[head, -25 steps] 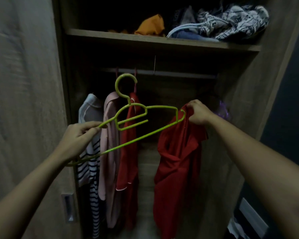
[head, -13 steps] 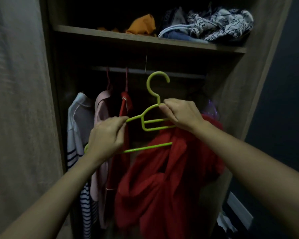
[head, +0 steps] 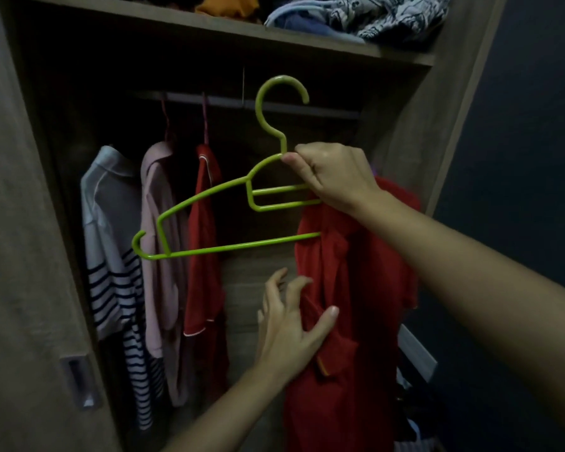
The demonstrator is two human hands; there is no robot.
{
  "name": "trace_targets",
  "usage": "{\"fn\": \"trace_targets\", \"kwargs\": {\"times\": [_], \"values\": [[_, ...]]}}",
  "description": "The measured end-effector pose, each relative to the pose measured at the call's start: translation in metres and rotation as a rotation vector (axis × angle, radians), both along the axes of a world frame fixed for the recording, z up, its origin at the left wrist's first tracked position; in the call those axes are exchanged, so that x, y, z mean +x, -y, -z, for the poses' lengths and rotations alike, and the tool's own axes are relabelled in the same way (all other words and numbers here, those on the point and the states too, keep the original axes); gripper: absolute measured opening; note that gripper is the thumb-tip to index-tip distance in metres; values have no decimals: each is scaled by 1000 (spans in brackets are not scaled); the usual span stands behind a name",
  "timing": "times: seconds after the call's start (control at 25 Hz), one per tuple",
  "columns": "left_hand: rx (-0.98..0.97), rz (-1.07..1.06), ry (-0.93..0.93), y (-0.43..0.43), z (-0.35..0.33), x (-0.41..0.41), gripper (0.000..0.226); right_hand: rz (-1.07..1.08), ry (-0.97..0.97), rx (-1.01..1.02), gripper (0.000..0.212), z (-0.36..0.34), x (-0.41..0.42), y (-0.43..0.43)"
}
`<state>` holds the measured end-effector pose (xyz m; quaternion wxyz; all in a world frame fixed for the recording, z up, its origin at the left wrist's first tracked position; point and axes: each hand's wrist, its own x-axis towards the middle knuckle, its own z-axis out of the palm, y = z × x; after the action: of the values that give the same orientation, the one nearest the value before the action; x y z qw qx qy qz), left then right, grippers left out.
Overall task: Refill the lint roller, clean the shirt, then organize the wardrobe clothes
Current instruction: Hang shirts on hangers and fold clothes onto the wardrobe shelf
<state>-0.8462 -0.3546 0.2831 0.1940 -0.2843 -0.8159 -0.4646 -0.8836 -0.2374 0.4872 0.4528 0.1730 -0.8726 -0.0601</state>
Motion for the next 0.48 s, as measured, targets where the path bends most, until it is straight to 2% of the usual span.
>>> {"fn": "trace_targets", "kwargs": {"times": [0.2, 0.28, 0.36, 0.48], "values": [[-1, 39, 74, 14, 26, -22, 53, 8, 33, -10, 56, -3, 8, -19], [-30, 7, 61, 44, 39, -49, 52, 9, 62, 31, 56, -2, 12, -40], [-63, -27, 143, 76, 31, -71, 53, 0, 91, 119, 56, 10, 14, -55], [-183, 137, 294, 110, 4, -96, 72, -22, 36, 196, 62, 31, 10, -65]]}}
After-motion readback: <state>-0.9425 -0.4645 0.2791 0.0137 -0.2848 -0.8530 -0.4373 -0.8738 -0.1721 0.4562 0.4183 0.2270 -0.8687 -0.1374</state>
